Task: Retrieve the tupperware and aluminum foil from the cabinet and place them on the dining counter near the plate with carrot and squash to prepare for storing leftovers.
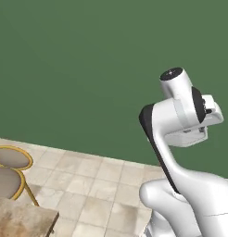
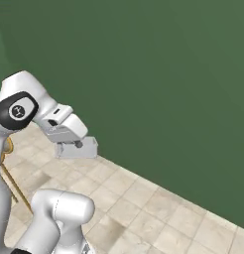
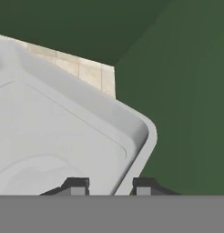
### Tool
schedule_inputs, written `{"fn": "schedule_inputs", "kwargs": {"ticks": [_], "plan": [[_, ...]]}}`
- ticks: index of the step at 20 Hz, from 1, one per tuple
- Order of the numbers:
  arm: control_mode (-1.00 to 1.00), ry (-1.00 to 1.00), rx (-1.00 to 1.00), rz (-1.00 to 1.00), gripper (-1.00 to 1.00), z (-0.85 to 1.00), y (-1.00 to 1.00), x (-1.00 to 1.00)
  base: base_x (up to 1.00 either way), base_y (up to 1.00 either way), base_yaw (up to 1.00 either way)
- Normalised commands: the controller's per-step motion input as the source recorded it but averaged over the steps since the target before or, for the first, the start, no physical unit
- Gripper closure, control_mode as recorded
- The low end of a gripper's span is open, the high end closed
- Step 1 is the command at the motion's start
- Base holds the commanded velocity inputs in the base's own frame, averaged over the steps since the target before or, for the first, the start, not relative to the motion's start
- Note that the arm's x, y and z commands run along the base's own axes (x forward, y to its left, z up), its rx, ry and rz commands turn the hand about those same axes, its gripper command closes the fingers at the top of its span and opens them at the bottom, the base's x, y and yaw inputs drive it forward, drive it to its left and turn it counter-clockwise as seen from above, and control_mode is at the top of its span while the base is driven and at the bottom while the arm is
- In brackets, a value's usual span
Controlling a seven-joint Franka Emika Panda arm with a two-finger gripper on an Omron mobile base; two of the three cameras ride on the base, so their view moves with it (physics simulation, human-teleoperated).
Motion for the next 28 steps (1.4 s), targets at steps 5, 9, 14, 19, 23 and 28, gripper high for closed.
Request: {"fn": "schedule_inputs", "kwargs": {"ticks": [5, 9, 14, 19, 23, 28], "plan": [[1.0, 0.0, 0.0, 0.0, 1.0, 0.0, 0.0, 0.0, 1.0, 0.0, 0.51], [1.0, 0.0, 0.0, 0.0, 1.0, 0.0, 0.0, 0.0, 1.0, -0.03, 0.5], [1.0, 0.0, 0.0, 0.0, 1.0, 0.0, 0.0, 0.0, 1.0, -0.07, 0.52], [1.0, 0.0, 0.0, 0.0, 1.0, 0.0, 0.0, 0.0, 1.0, -0.11, 0.52], [1.0, 0.0, 0.0, 0.0, 1.0, 0.0, 0.0, 0.0, 1.0, -0.16, 0.49], [1.0, 0.0, 0.0, 0.0, 1.0, 0.0, 0.0, 0.0, 1.0, -0.28, 0.47]]}}
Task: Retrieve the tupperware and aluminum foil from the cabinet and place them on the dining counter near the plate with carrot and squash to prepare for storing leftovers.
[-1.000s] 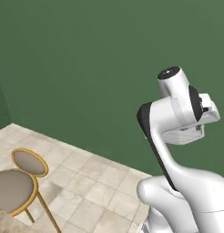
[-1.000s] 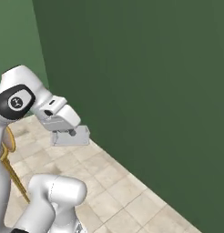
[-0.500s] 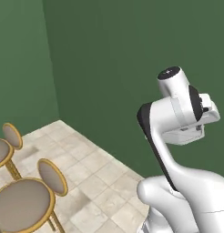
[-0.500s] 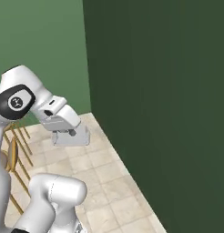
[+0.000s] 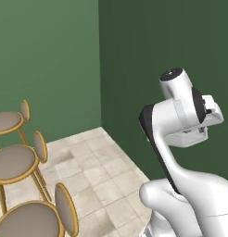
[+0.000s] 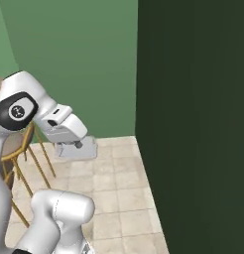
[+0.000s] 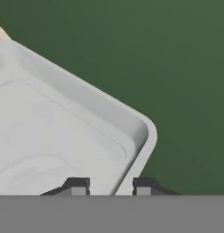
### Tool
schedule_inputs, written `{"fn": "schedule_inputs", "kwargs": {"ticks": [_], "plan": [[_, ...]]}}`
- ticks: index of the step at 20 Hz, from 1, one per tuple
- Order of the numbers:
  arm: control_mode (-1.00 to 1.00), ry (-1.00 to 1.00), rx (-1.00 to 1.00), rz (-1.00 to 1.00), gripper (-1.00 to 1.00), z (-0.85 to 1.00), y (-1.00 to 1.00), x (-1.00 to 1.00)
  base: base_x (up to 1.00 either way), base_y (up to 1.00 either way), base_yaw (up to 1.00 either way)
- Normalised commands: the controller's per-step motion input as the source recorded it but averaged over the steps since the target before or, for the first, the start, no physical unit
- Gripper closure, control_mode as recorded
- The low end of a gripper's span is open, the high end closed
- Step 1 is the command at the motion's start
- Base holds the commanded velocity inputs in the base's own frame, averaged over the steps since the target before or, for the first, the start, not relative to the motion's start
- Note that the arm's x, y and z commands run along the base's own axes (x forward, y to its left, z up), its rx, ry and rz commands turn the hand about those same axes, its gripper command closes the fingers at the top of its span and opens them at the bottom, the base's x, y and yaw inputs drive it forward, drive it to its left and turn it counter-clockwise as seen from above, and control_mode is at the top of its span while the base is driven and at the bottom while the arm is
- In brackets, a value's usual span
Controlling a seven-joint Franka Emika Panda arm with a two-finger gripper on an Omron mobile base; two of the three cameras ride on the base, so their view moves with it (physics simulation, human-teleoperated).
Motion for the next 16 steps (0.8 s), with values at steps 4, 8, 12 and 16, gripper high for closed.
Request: {"fn": "schedule_inputs", "kwargs": {"ticks": [4, 8, 12, 16], "plan": [[1.0, 0.0, 0.0, 0.0, 1.0, 0.0, 0.0, 0.0, 1.0, -0.35, 0.45], [1.0, 0.0, 0.0, 0.0, 1.0, 0.0, 0.0, 0.0, 1.0, -0.34, 0.43], [1.0, 0.0, 0.0, 0.0, 1.0, 0.0, 0.0, 0.0, 1.0, -0.33, 0.42], [1.0, 0.0, 0.0, 0.0, 1.0, 0.0, 0.0, 0.0, 1.0, -0.3, 0.43]]}}
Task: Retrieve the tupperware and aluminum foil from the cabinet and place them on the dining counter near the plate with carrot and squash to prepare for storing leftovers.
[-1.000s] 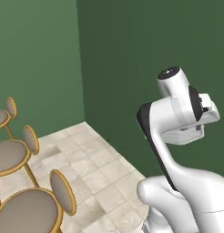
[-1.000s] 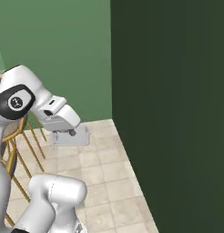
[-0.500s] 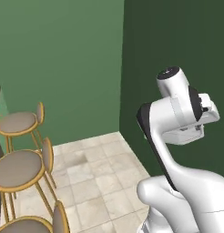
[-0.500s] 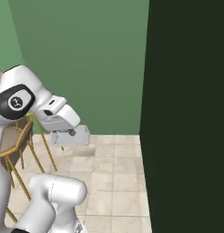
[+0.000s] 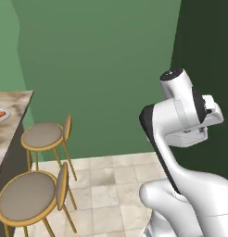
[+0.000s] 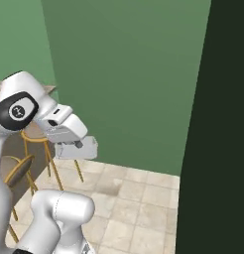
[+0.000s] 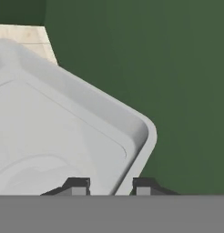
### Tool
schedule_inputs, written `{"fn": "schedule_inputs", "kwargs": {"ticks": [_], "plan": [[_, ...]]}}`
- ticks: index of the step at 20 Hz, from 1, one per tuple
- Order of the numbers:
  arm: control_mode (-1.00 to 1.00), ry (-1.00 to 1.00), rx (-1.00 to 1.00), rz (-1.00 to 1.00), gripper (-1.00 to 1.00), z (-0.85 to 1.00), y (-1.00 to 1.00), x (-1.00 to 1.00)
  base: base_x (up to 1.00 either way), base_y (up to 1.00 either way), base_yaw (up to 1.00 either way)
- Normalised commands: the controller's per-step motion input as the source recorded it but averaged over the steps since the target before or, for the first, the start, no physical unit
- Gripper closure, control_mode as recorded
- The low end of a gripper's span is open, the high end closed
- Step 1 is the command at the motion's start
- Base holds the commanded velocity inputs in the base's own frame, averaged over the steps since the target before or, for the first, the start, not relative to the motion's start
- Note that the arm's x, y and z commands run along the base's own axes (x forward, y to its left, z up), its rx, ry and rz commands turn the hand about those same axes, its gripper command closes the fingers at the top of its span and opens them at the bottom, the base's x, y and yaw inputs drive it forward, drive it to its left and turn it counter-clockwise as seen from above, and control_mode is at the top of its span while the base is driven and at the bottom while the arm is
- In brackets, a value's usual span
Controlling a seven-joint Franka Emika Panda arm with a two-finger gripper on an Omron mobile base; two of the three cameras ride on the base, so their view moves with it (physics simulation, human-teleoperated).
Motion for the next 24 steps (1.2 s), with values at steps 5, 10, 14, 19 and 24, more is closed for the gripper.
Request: {"fn": "schedule_inputs", "kwargs": {"ticks": [5, 10, 14, 19, 24], "plan": [[1.0, 0.0, 0.0, 0.0, 1.0, 0.0, 0.0, 0.0, 1.0, -0.28, 0.43], [1.0, 0.0, 0.0, 0.0, 1.0, 0.0, 0.0, 0.0, 1.0, -0.26, 0.45], [1.0, 0.0, 0.0, 0.0, 1.0, 0.0, 0.0, 0.0, 1.0, -0.2, 0.5], [1.0, 0.0, 0.0, 0.0, 1.0, 0.0, 0.0, 0.0, 1.0, -0.09, 0.55], [1.0, 0.0, 0.0, 0.0, 1.0, 0.0, 0.0, 0.0, 1.0, -0.04, 0.6]]}}
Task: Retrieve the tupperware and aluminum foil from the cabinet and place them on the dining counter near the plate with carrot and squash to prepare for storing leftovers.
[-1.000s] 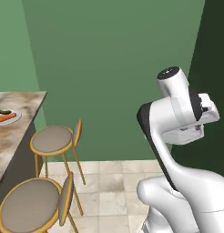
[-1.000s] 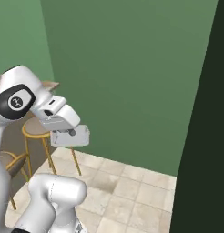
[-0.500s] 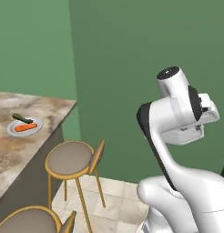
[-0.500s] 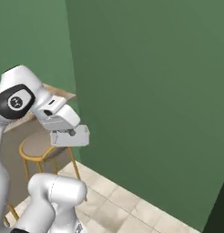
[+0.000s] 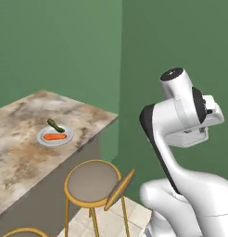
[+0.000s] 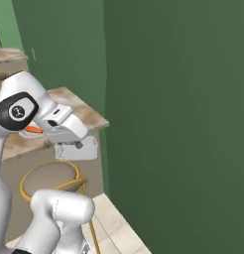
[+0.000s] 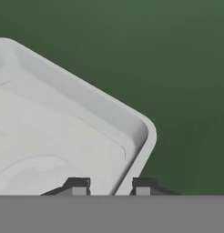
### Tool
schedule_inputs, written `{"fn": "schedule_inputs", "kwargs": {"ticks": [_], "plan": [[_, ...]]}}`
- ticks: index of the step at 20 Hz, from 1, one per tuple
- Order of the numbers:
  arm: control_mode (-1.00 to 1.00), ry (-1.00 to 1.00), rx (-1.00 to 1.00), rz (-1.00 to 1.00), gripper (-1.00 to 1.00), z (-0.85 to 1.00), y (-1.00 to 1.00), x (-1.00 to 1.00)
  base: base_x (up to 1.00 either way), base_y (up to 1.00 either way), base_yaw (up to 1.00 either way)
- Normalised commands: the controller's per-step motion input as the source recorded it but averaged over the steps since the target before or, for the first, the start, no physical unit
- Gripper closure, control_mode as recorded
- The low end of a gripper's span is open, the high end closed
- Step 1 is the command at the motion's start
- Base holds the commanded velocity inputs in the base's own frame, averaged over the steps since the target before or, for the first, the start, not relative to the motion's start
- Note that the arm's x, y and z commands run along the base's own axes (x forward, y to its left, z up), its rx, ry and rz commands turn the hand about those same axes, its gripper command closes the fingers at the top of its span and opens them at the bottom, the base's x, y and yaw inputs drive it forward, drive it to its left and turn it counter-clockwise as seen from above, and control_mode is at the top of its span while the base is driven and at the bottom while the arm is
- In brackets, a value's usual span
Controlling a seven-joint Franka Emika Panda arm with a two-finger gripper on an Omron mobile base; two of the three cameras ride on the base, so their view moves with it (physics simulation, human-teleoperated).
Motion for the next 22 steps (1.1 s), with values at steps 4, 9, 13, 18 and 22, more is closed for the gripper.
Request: {"fn": "schedule_inputs", "kwargs": {"ticks": [4, 9, 13, 18, 22], "plan": [[1.0, 0.0, 0.0, 0.0, 1.0, 0.0, 0.0, 0.0, 1.0, -0.01, 0.68], [1.0, 0.0, 0.0, 0.0, 1.0, 0.0, 0.0, 0.0, 1.0, 0.0, 0.73], [1.0, 0.0, 0.0, 0.0, 1.0, 0.0, 0.0, 0.0, 0.97, 0.0, 0.72], [1.0, 0.0, 0.0, 0.0, 1.0, 0.0, 0.0, 0.0, 0.98, 0.16, 0.6], [-1.0, -0.03, 0.0, 0.39, 1.0, -0.48, 0.32, 1.0, 0.0, 0.0, 0.0]]}}
